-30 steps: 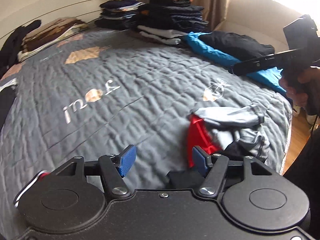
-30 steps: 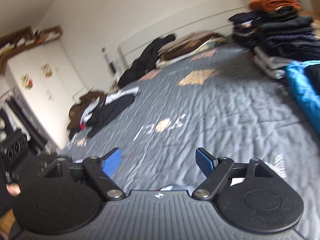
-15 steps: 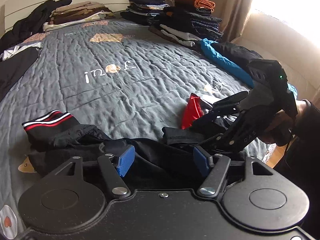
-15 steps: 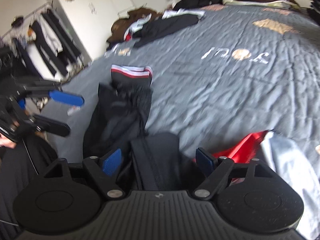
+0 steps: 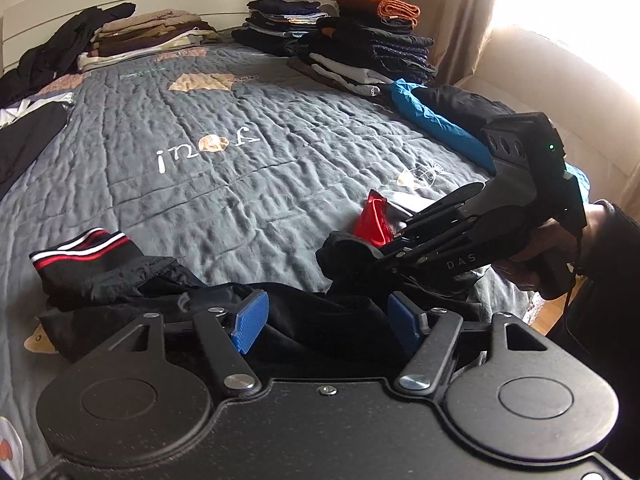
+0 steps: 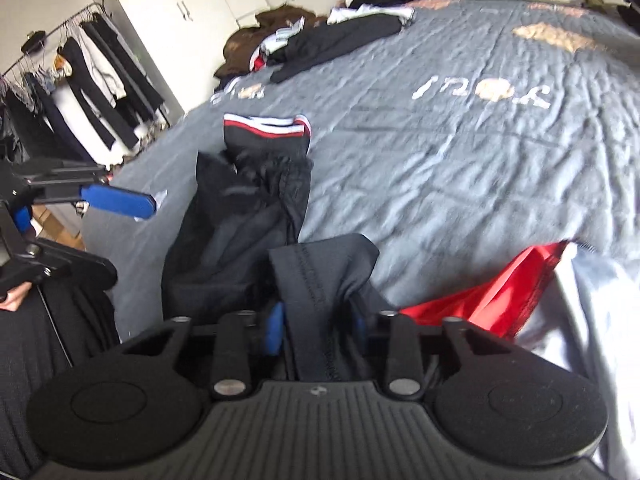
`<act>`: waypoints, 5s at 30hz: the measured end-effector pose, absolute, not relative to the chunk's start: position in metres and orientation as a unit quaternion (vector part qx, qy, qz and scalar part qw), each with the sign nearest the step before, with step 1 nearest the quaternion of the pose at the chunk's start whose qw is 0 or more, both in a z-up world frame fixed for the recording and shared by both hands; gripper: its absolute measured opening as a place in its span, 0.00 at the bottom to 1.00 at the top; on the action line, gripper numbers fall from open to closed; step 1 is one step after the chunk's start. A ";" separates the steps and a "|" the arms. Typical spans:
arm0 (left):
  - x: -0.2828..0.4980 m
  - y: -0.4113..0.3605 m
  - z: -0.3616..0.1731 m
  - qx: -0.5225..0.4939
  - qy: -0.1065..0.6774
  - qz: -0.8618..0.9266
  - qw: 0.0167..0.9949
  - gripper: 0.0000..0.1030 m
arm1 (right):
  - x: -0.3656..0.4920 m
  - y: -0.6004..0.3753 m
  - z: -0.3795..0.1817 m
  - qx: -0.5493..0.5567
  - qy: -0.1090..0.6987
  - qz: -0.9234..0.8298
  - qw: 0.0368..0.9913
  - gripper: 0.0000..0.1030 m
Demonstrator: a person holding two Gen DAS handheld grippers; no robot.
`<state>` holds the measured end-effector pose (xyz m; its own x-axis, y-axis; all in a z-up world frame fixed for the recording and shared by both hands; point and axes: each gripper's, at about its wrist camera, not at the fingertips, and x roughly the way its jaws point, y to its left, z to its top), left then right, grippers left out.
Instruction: Fold clothes
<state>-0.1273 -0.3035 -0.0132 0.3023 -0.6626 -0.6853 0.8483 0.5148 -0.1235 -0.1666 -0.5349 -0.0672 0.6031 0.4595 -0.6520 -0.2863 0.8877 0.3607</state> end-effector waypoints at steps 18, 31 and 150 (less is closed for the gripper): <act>-0.152 -0.367 -0.011 0.313 0.240 -0.549 0.737 0.65 | -0.192 -0.548 -0.030 0.069 0.358 0.275 0.890 0.11; -0.154 -0.370 -0.014 0.370 0.238 -0.594 0.674 0.31 | -0.205 -0.530 -0.030 0.040 0.366 0.328 0.870 0.11; 0.079 -0.279 0.427 0.134 -0.036 -0.316 0.938 0.01 | -0.034 -0.706 0.390 0.199 0.062 -0.001 0.978 0.02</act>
<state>0.0795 -0.2789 0.4267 0.7974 -0.6032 -0.0182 0.5841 0.7639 0.2746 -0.0341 -0.7058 0.3901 0.9924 0.0224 -0.1209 0.0266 0.9207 0.3894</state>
